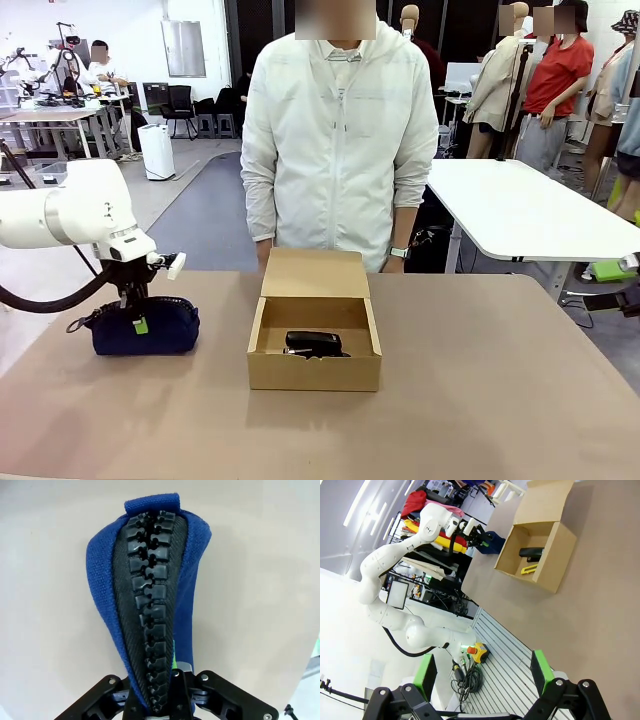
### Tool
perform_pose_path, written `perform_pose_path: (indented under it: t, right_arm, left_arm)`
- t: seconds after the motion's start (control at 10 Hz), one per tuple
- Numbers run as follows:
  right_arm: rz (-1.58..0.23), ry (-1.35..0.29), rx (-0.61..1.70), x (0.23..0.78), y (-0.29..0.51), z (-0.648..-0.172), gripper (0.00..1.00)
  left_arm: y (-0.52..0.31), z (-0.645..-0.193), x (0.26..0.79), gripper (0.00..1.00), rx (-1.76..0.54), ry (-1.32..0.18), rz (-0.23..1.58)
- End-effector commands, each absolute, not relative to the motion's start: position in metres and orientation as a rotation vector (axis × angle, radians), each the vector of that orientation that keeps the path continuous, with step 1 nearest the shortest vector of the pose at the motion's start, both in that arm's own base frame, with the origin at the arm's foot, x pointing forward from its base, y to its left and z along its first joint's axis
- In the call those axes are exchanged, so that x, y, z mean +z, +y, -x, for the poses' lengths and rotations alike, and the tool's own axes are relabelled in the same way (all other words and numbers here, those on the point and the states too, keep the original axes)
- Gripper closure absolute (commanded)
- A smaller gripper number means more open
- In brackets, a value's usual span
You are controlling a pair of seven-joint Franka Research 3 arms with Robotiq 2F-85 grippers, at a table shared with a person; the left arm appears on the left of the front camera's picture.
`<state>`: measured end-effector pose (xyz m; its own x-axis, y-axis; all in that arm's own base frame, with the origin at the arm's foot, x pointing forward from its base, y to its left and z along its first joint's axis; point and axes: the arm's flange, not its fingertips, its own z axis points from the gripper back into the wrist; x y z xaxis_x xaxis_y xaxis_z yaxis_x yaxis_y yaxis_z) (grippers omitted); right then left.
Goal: Pack the items into the box.
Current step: Pick up the item indicated by the person and place it inside the Mailer Box.
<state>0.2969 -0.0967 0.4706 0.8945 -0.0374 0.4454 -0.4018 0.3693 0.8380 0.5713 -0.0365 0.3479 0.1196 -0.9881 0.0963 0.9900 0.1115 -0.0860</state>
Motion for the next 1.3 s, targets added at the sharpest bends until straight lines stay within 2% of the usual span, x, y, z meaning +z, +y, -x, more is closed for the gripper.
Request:
perform_pose_path:
  t: [0.0, 0.3, 0.5, 0.6, 0.7, 0.8, 1.2]
  right_arm:
    - [-1.184, -0.415, 0.234, 0.475, -0.097, -0.296, 0.0]
    - [-1.184, -0.415, 0.234, 0.475, -0.097, -0.296, 0.0]
    - [-1.184, -0.415, 0.234, 0.475, -0.097, -0.296, 0.0]
    - [-1.184, -0.415, 0.234, 0.475, -0.097, -0.296, 0.0]
    - [-1.184, -0.415, 0.234, 0.475, -0.097, -0.296, 0.0]
    - [-1.184, -0.415, 0.234, 0.475, -0.097, -0.296, 0.0]
    - [-1.184, -0.415, 0.234, 0.475, -0.097, -0.296, 0.0]
  left_arm:
    - [-0.032, -0.566, 0.368, 1.0, -1.459, -0.044, 0.17]
    - [-0.015, -0.552, 0.464, 1.0, -1.449, -0.002, 0.276]
    - [-0.002, -0.528, 0.546, 1.0, -1.252, -0.023, 0.118]
    - [0.002, -0.521, 0.569, 1.0, -1.224, -0.058, 0.075]
    - [0.01, -0.517, 0.58, 1.0, -1.259, -0.076, 0.016]
    - [0.005, -0.519, 0.561, 1.0, -1.29, -0.062, 0.136]
    - [0.003, -0.517, 0.567, 1.0, -1.279, -0.054, 0.115]
